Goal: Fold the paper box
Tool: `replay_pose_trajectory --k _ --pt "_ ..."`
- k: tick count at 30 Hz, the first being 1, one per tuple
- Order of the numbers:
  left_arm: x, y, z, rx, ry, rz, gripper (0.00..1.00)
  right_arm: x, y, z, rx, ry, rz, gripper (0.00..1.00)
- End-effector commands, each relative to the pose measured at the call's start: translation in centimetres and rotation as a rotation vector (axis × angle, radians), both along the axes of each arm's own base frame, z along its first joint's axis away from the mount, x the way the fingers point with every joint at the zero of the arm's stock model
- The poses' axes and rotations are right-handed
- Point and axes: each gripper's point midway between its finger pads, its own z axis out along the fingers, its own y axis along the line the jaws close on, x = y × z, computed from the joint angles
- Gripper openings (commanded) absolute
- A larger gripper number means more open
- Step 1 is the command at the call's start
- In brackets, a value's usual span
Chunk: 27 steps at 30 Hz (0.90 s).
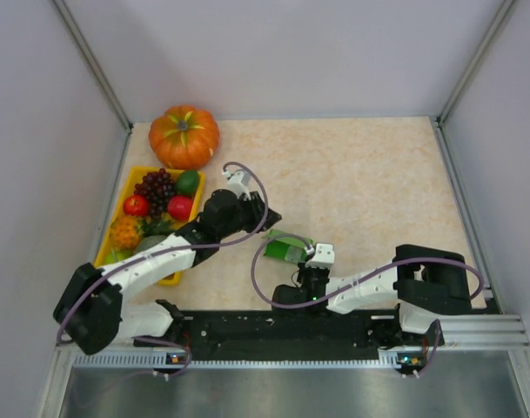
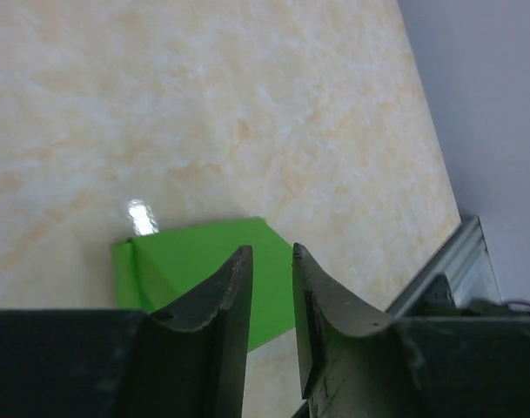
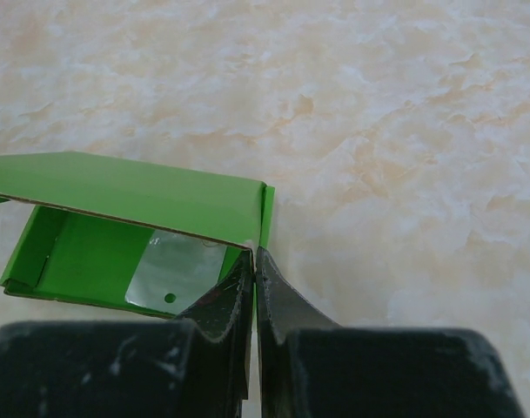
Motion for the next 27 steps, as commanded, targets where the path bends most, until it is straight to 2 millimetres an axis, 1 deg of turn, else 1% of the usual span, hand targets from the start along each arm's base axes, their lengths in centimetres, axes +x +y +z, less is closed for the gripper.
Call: replay_pose_trajectory --k 1,2,6,8,9,11,12,14,15,16,18,21,22,23,24,25,26,27 --pt "-3.0 -5.0 -0.2 -0.124 -0.009 -0.348 0.28 -0.1 0.4 0.2 -0.027 -0.015 0.007 0.00" --pt "-3.9 -5.6 -0.1 -0.172 -0.033 -0.403 0.26 -0.1 0.4 0.1 -0.029 -0.013 0.007 0.00" --pt "-5.2 -6.4 -2.4 -0.183 -0.029 -0.473 0.23 -0.1 0.6 0.1 -0.027 -0.011 0.008 0.00" --pt "-5.8 -6.6 -4.6 -0.142 0.002 -0.489 0.22 -0.1 0.6 0.1 -0.027 -0.005 0.009 0.00" --pt "-5.5 -6.5 -5.1 -0.131 0.004 -0.473 0.20 -0.1 0.7 0.1 -0.028 -0.001 0.013 0.00" --pt "-5.8 -6.1 -7.2 -0.112 0.042 -0.462 0.20 -0.2 0.8 0.2 -0.038 0.005 0.018 0.00" --pt "-5.8 -6.1 -7.6 -0.104 0.043 -0.456 0.19 -0.2 0.9 0.2 -0.034 0.011 0.021 0.00" --pt "-6.0 -5.6 -9.0 -0.085 0.066 -0.444 0.18 -0.2 0.7 0.2 -0.042 0.017 0.023 0.04" --pt "-6.1 -5.4 -9.5 -0.078 0.067 -0.437 0.18 -0.3 0.7 0.1 -0.038 0.022 0.027 0.05" --pt "-6.4 -5.2 -10.1 -0.080 0.068 -0.435 0.18 -0.3 0.6 0.1 -0.037 0.024 0.025 0.04" --pt "-6.6 -5.2 -10.6 -0.089 0.072 -0.430 0.17 -0.4 0.6 0.1 -0.038 0.028 0.029 0.05" --pt "-7.0 -5.1 -12.0 -0.071 0.083 -0.417 0.16 -0.6 0.8 0.0 -0.073 0.052 0.048 0.13" --pt "-7.1 -5.0 -12.6 -0.060 0.094 -0.411 0.16 -0.7 0.8 0.0 -0.079 0.063 0.056 0.20" --pt "-7.3 -5.2 -12.6 -0.063 0.085 -0.416 0.17 -0.7 0.7 0.6 -0.085 0.070 0.070 0.22" --pt "-7.3 -5.1 -12.9 -0.061 0.085 -0.413 0.16 -1.0 0.7 0.6 -0.085 0.096 0.087 0.24" --pt "-7.5 -5.0 -13.4 -0.052 0.095 -0.414 0.16 -1.2 0.4 0.6 -0.091 0.111 0.099 0.31" --pt "-7.5 -5.0 -13.6 -0.049 0.097 -0.411 0.16 -1.4 0.2 1.5 -0.086 0.122 0.125 0.38" --pt "-7.4 -4.9 -13.9 -0.043 0.101 -0.407 0.16 -1.8 0.2 1.4 -0.097 0.154 0.156 0.44"
